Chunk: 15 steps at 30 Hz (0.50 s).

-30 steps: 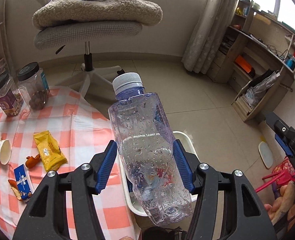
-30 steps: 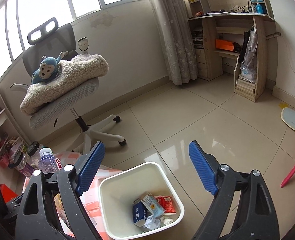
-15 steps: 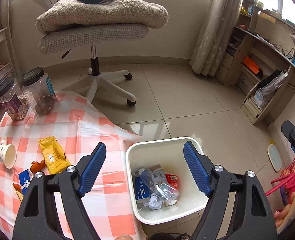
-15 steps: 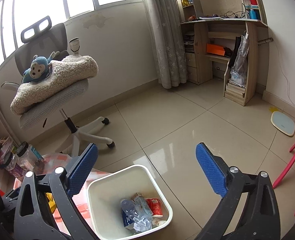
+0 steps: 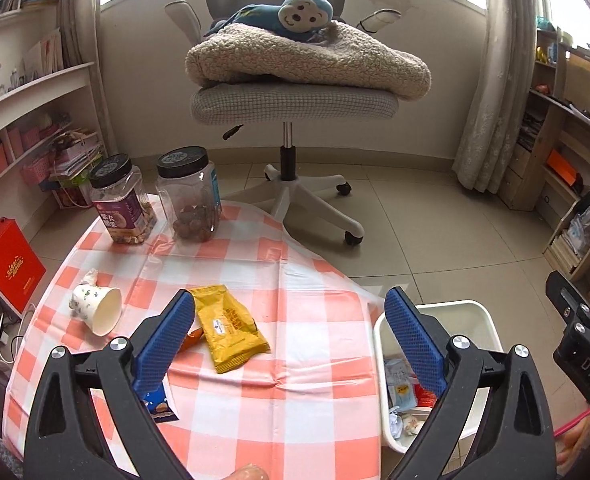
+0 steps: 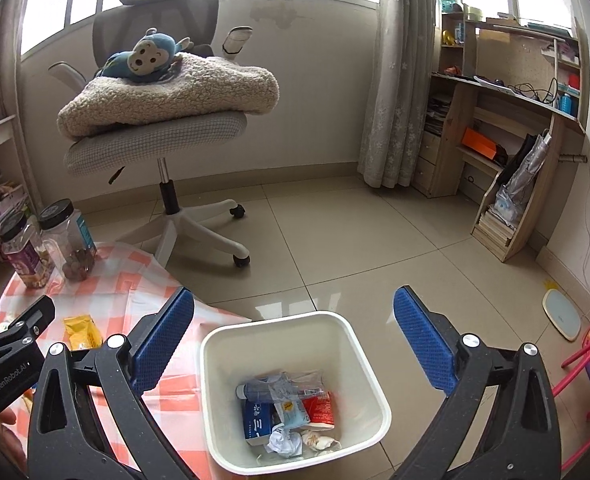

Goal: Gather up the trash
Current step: 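Grasp the blue biscuit box with the left gripper while the right gripper grasps the orange peel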

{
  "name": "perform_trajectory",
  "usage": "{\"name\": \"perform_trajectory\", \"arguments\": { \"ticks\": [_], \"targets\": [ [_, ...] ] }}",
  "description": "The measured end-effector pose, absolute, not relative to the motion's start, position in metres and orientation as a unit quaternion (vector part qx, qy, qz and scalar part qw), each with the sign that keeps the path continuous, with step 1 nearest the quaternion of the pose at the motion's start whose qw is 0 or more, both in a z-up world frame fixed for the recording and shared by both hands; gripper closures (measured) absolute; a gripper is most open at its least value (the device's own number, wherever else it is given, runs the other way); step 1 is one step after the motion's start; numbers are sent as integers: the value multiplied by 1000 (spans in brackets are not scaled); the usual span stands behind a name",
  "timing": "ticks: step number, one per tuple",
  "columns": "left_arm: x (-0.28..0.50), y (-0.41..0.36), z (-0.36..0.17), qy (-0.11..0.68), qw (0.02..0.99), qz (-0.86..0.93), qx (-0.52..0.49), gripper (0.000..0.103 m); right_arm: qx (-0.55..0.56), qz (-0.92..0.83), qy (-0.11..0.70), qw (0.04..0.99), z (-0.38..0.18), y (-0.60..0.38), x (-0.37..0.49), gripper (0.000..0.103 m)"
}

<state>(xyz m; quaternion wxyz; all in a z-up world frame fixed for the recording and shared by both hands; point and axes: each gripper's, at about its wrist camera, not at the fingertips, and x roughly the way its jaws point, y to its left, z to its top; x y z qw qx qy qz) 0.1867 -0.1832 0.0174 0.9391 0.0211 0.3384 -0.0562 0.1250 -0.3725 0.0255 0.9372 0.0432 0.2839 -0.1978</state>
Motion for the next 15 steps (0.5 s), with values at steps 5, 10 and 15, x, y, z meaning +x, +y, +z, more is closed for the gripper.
{"name": "perform_trajectory", "arguments": {
  "ticks": [5,10,15],
  "targets": [
    [192,-144,5,356,934,-24,8,10,5,-172,297,939,18,-332,142,7],
    [201,-106,-17,390,921,15,2,10,-19,-147,306,940,12,-298,158,7],
    [220,-59,-46,463,886,41,-9,10,-21,-119,330,936,2,-270,174,7]
  ]
}}
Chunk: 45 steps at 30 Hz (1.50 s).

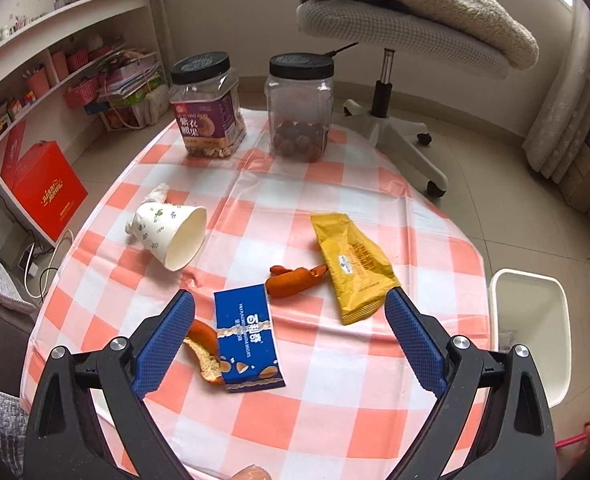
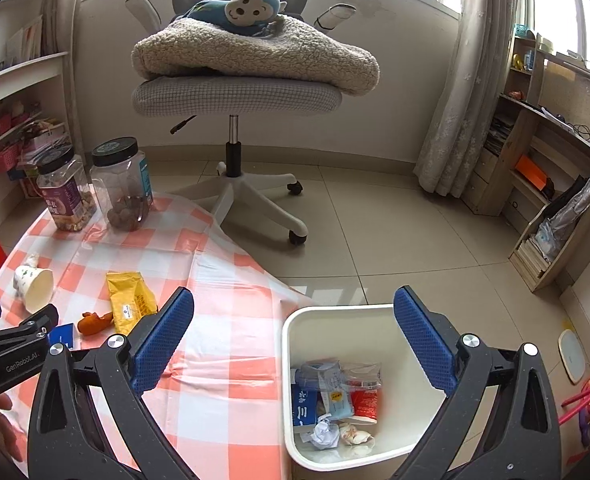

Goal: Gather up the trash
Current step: 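Grasp the blue biscuit box with the left gripper while the right gripper grasps the orange peel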

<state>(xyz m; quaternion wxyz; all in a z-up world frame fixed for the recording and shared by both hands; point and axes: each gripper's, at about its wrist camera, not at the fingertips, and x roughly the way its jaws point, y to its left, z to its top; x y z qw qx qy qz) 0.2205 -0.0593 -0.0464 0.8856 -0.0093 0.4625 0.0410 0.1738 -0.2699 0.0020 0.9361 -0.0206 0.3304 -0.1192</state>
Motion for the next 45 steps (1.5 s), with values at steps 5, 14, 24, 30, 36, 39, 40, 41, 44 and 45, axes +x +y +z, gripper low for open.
{"name": "perform_trajectory", "arguments": {
  "ticks": [5,14,24,30,36,39,40,41,44,45],
  "targets": [
    [247,-26,-91,534,844,45,25,10,-28,-102,348,932,-10,-248,184,7],
    [279,-17,-144,600,800,10,30,10,-12,-94,387,917,-29,-241,204,7],
    [258,5,-121,595,802,-51,-21,48,37,-35,440,897,-52,-221,221,7],
    [229,69,-52,537,837,-45,-96,48,31,44,461,886,-67,-171,228,7],
    [207,136,-17,495,859,18,-130,48,-21,149,497,855,-100,-83,227,7],
    [201,160,-16,494,856,32,-150,48,-50,190,505,840,-117,-43,222,7],
    [200,168,-16,495,854,36,-155,48,-63,199,505,838,-122,-31,222,7],
    [201,172,-18,496,853,38,-158,48,-73,210,504,835,-127,-20,221,7],
    [199,180,-22,499,852,40,-154,48,-85,229,507,827,-141,-2,223,8],
    [198,181,-23,499,852,42,-150,48,-83,233,510,824,-145,2,224,9]
  ]
}}
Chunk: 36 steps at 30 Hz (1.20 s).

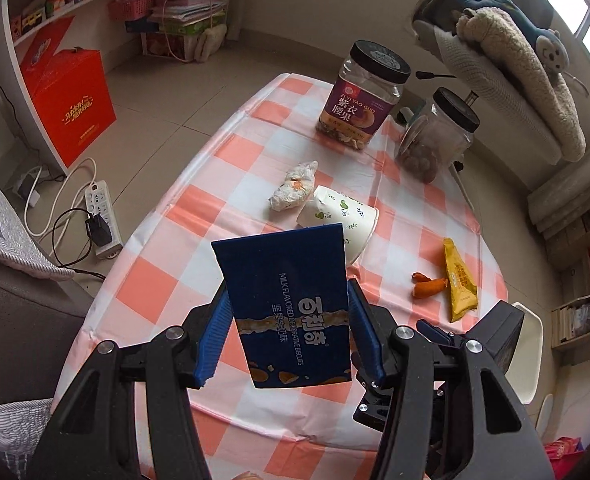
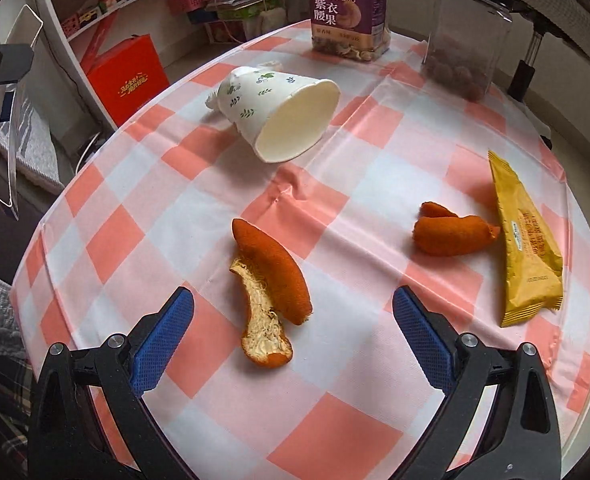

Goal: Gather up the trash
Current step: 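Grasp the blue biscuit box with the left gripper while the right gripper grasps the orange peel, then carry the orange peel into the bin with the right gripper while the left gripper drops the blue box in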

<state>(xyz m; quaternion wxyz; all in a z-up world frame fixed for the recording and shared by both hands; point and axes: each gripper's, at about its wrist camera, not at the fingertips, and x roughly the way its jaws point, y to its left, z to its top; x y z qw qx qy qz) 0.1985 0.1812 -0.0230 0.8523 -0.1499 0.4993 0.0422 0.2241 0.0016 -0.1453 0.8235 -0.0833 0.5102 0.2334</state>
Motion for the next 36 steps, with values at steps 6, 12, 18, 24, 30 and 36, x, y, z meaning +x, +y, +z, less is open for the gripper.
{"name": "perform_trajectory", "arguments": {
  "ticks": [6,12,18,24,30,36],
  "targets": [
    [192,193,-30,506,849,46,-144,48,-83,243,499,828,-154,9,229,60],
    [190,208,-33,504,848,64,-153,48,-65,238,487,838,-145,6,231,86],
    [187,212,-30,495,852,73,-157,48,-45,231,454,859,-113,-3,231,86],
    [185,207,-21,479,861,72,-159,48,-17,223,417,881,-74,-22,227,86],
    [185,186,-7,455,875,61,-154,48,0,212,385,898,-44,-44,217,86],
    [189,154,1,446,883,34,-143,48,2,195,361,912,-23,-70,203,86]
  ]
}}
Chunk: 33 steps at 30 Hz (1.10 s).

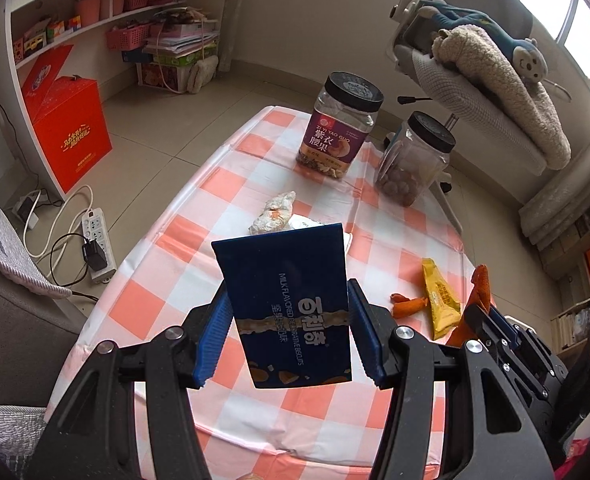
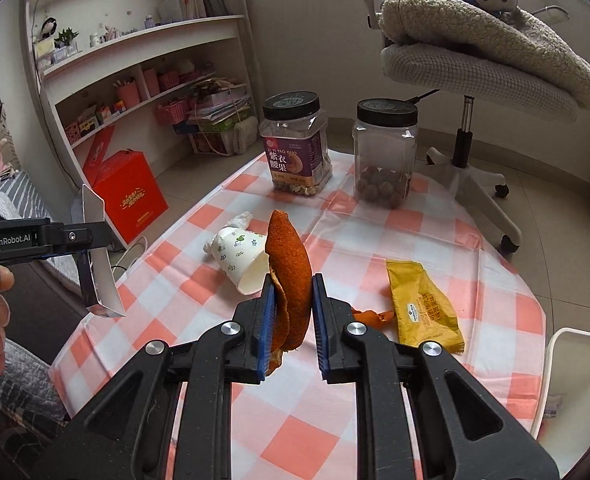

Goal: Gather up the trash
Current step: 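Carry the orange peel into the bin with the right gripper while the left gripper drops the blue box in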

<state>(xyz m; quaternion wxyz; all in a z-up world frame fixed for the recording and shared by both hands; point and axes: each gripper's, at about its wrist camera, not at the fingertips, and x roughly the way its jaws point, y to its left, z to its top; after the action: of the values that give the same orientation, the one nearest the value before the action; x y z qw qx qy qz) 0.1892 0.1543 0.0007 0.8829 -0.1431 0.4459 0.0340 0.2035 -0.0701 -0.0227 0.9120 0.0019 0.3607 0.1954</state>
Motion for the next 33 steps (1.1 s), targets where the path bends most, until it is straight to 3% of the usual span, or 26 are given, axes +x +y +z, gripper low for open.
{"name": "perform_trajectory", "arguments": {
  "ticks": [28,31,32,33],
  "targets": [
    [220,-8,-14,464,876,-79,-103,48,78,-41,342,936,-2,-294,166,84],
    [220,-28,-16,467,874,-94,-95,48,103,-74,340,932,-1,-325,158,81],
    [219,-34,-17,467,874,-99,-92,48,111,-85,337,931,0,-334,155,74],
    [219,-41,-18,468,873,-104,-90,48,118,-97,334,930,1,-343,151,60]
  ]
}}
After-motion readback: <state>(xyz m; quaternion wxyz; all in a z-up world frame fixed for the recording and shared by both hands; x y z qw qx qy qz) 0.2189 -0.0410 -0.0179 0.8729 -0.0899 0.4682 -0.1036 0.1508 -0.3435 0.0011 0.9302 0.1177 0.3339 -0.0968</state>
